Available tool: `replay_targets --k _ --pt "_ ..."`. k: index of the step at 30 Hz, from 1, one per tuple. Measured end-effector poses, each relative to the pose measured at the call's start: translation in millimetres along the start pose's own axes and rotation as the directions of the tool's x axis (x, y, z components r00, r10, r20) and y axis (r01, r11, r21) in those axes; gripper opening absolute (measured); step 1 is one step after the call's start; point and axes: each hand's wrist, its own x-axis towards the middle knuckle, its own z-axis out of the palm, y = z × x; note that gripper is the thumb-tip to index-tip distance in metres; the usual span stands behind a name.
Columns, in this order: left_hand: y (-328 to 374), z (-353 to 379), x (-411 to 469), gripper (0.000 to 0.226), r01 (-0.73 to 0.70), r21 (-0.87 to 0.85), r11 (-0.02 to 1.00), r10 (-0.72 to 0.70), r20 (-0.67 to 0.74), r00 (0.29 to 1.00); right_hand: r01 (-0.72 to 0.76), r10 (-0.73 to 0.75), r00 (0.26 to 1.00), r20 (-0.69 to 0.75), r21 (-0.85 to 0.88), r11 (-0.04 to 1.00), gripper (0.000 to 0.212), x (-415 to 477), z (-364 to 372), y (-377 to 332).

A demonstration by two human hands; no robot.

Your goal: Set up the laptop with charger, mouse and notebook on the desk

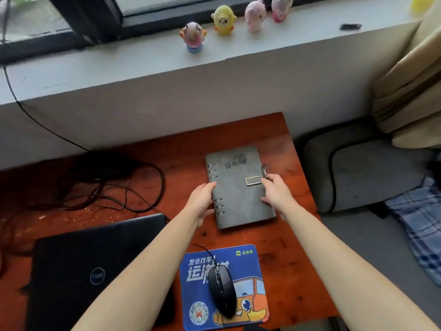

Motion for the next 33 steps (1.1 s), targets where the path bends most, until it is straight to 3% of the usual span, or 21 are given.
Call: replay_targets --k 2,4,5,7,9,12,15,17,21,24,29,33 --pt "2 -11 -2 0.044 -0.016 0.023 1.000 0.017 -0.035 0.999 0.024 -0.029 0.997 -0.068 -0.080 0.997 0.032 -5 -1 -4" --pt "2 -27 -5 0.049 -0.105 0.218 0.970 0.131 -0.108 0.986 0.033 -0.051 0.989 -0.137 -0.132 0.991 0.032 -10 -2 -9" --pt "1 -40 -10 0.051 -0.152 0.394 0.907 0.220 -0.132 0.967 0.051 -0.073 0.985 -0.155 -0.144 0.988 0.032 -13 2 -13" --pt "-8 -63 -20 0.054 -0.226 0.705 0.672 0.416 -0.107 0.903 0.116 -0.143 0.974 -0.174 -0.161 0.980 0.029 -20 13 -21" --pt "-27 -94 -33 0.058 -0.240 0.855 0.459 0.562 -0.070 0.824 0.193 -0.218 0.965 -0.146 -0.170 0.966 0.027 -26 43 -31" --pt "-53 -116 -51 0.065 -0.198 0.935 0.295 0.648 -0.044 0.760 0.267 -0.275 0.961 -0.022 -0.182 0.946 0.028 -29 77 -36" --pt "-81 -145 -62 0.068 -0.101 0.961 0.259 0.631 -0.089 0.771 0.316 -0.277 0.946 0.168 -0.292 0.903 0.031 -35 126 -37" --pt "-101 -159 -67 0.070 -0.045 0.968 0.246 0.561 -0.104 0.821 0.355 -0.290 0.931 0.221 -0.370 0.858 0.030 -39 148 -31" --pt "-128 -180 -65 0.080 -0.008 0.992 0.123 0.411 -0.044 0.911 0.354 -0.256 0.935 0.247 -0.585 0.730 0.042 -45 164 -10" --pt "-124 -186 -62 0.081 -0.031 0.991 0.127 0.388 -0.021 0.921 0.369 -0.279 0.929 0.244 -0.678 0.636 0.058 -50 164 1" --pt "-121 -190 -64 0.083 -0.023 0.999 0.045 0.365 0.005 0.931 0.337 -0.278 0.941 0.195 -0.646 0.685 0.060 -67 151 -1" --pt "-118 -190 -69 0.083 -0.034 0.998 0.046 0.391 0.013 0.920 0.332 -0.353 0.931 0.095 -0.625 0.706 0.051 -83 125 -8"
